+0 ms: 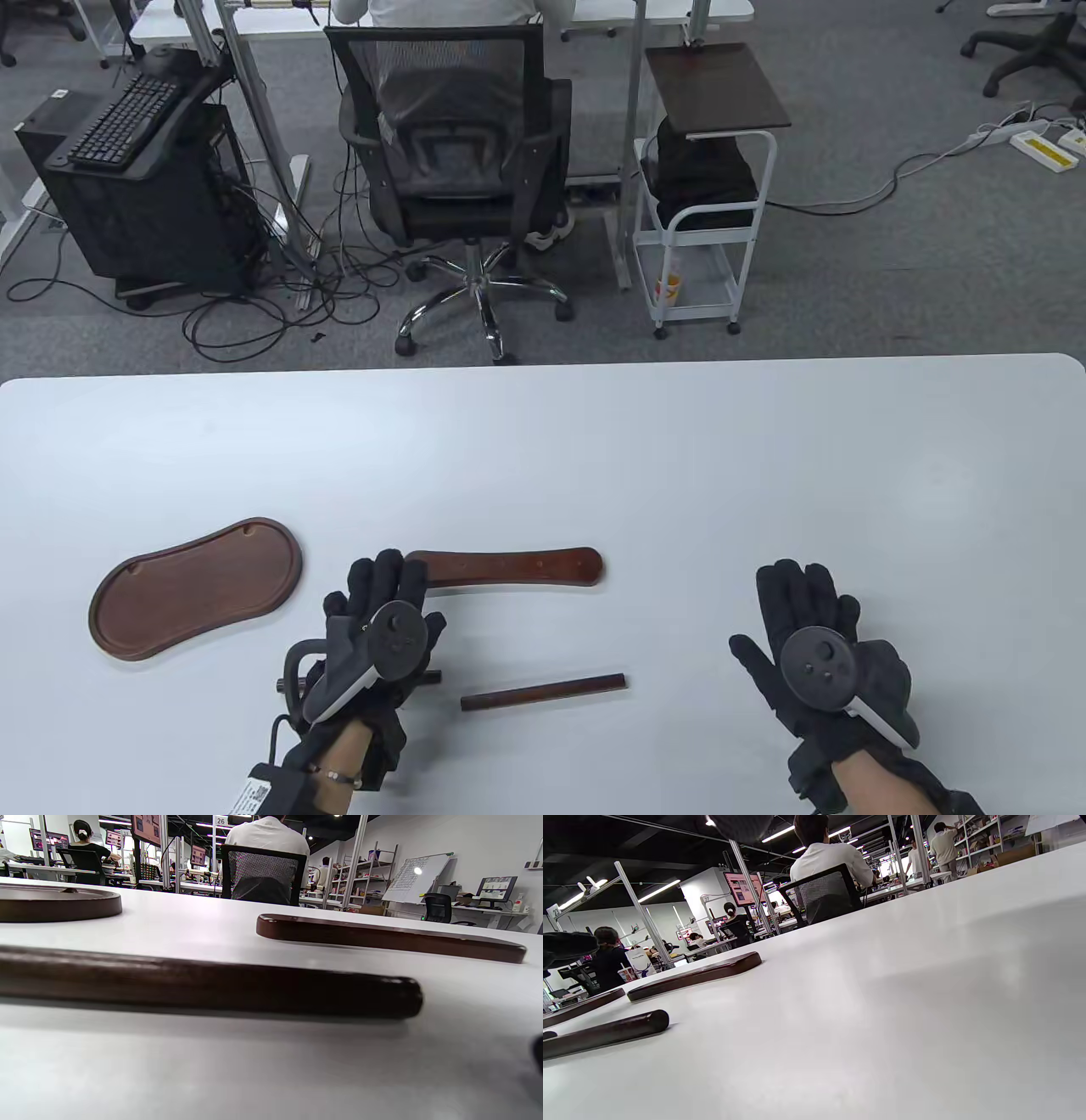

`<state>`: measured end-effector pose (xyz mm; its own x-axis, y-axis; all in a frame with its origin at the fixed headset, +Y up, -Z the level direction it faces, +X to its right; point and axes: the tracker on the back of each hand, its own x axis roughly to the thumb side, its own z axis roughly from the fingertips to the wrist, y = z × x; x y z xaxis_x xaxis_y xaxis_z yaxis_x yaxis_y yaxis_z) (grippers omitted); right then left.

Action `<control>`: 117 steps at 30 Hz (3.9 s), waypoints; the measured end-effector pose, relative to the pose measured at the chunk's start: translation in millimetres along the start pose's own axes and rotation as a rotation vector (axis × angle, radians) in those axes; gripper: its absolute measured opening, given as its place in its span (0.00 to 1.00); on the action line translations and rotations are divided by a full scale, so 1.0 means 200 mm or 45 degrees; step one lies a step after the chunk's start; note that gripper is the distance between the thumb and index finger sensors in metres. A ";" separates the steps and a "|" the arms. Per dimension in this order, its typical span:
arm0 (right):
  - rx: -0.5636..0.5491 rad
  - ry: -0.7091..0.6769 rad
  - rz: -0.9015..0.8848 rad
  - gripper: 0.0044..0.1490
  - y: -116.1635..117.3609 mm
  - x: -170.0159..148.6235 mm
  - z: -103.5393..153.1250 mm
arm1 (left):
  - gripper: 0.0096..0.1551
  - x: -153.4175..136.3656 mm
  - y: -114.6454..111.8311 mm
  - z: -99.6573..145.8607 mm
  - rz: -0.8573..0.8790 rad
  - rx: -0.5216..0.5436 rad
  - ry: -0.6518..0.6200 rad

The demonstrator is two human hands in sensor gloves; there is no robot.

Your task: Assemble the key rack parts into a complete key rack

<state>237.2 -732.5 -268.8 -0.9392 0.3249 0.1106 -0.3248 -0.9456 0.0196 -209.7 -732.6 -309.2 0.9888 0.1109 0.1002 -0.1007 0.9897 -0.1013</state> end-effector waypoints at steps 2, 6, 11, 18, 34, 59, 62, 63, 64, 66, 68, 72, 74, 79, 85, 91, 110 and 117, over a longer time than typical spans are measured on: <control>0.012 0.007 -0.003 0.49 0.00 0.00 0.00 | 0.39 0.00 0.00 0.00 0.001 -0.008 0.006; 0.022 0.007 -0.001 0.49 0.00 0.00 0.00 | 0.39 0.00 0.00 0.01 -0.002 -0.025 0.011; 0.025 0.007 0.006 0.49 0.00 0.00 0.00 | 0.39 0.01 0.01 0.01 0.027 -0.030 -0.003; 0.036 0.005 0.000 0.49 0.00 0.00 0.00 | 0.39 0.02 0.00 0.01 0.045 -0.049 -0.013; 0.077 0.002 -0.027 0.48 0.02 -0.01 -0.02 | 0.42 0.15 0.07 -0.32 0.005 -0.308 0.092; 0.126 0.030 -0.076 0.46 0.03 -0.03 -0.02 | 0.41 0.17 -0.09 -0.55 -0.301 -0.521 0.282; 0.126 0.033 -0.079 0.46 0.03 -0.03 -0.02 | 0.40 0.17 -0.08 -0.55 -0.326 -0.538 0.280; 0.126 0.033 -0.078 0.46 0.03 -0.03 -0.02 | 0.40 0.17 -0.08 -0.55 -0.368 -0.534 0.266; 0.125 0.032 -0.078 0.46 0.03 -0.03 -0.02 | 0.41 0.18 -0.08 -0.55 -0.386 -0.536 0.260; 0.123 0.032 -0.079 0.46 0.03 -0.03 -0.02 | 0.41 0.18 -0.09 -0.55 -0.403 -0.560 0.242; 0.126 0.032 -0.082 0.46 0.03 -0.03 -0.02 | 0.42 0.18 -0.10 -0.54 -0.419 -0.605 0.228; 0.142 0.026 -0.084 0.46 0.03 -0.03 -0.02 | 0.42 0.19 -0.10 -0.54 -0.444 -0.617 0.208; 0.143 0.024 -0.084 0.46 0.03 -0.03 -0.02 | 0.43 0.19 -0.11 -0.54 -0.419 -0.630 0.212; 0.157 -0.025 -0.147 0.46 0.04 -0.03 -0.03 | 0.43 0.17 -0.11 -0.54 -0.374 -0.596 0.201; 0.170 -0.032 -0.145 0.46 0.04 -0.03 -0.03 | 0.43 0.21 -0.05 -0.52 -0.487 -0.482 0.147; 0.166 -0.042 -0.130 0.46 0.04 -0.02 -0.03 | 0.44 0.30 0.03 -0.46 -0.473 -0.386 0.021; -0.059 -0.452 0.008 0.53 -0.04 0.17 0.06 | 0.44 0.93 0.16 -0.01 -0.649 -0.018 -0.631; -0.055 -0.480 0.115 0.56 -0.03 0.21 0.07 | 0.43 0.98 0.16 0.05 -0.654 0.016 -0.691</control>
<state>201.6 -714.2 -250.1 -0.8602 0.2035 0.4676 -0.2545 -0.9659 -0.0478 -21.2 -677.9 -282.8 0.7186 -0.3398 0.6067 0.3546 0.9296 0.1007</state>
